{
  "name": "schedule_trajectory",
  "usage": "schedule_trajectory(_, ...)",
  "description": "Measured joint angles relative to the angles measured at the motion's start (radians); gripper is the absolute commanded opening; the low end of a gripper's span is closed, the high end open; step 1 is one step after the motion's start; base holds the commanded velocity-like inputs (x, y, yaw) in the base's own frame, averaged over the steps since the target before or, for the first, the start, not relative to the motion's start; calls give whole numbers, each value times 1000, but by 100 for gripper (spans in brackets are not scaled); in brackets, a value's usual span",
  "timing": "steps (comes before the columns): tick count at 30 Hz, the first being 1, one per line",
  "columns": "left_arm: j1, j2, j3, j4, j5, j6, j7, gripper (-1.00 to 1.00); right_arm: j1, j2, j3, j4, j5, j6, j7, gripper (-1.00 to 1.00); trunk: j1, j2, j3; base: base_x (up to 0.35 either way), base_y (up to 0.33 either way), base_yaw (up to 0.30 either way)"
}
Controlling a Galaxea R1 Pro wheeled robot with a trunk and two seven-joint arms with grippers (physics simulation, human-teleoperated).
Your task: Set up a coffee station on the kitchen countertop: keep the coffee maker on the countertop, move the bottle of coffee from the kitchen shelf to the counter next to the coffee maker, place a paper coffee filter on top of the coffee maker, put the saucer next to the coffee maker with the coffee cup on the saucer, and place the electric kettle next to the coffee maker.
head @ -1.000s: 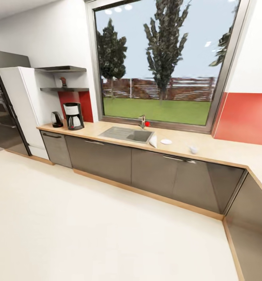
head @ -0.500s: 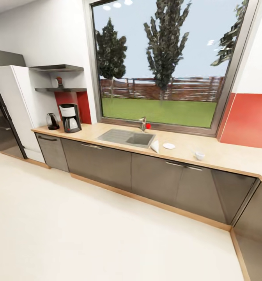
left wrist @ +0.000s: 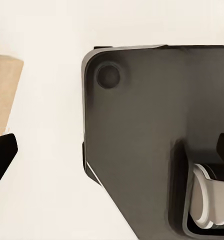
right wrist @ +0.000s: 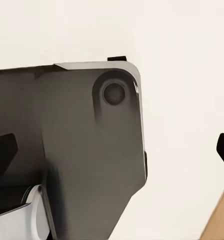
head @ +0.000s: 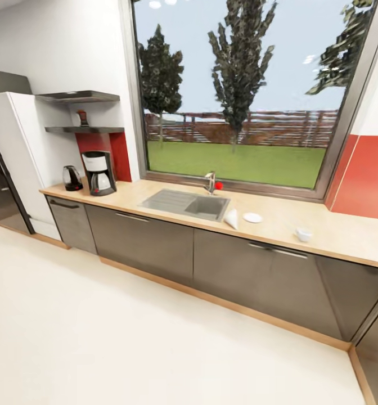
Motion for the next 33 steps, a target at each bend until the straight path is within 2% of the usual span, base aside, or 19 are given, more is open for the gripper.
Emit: schedule_trajectory(33,0,-3,0,0,0,0,0,100,0,0,1,0,0,-1,0,100,0,0,0,325,160,0)
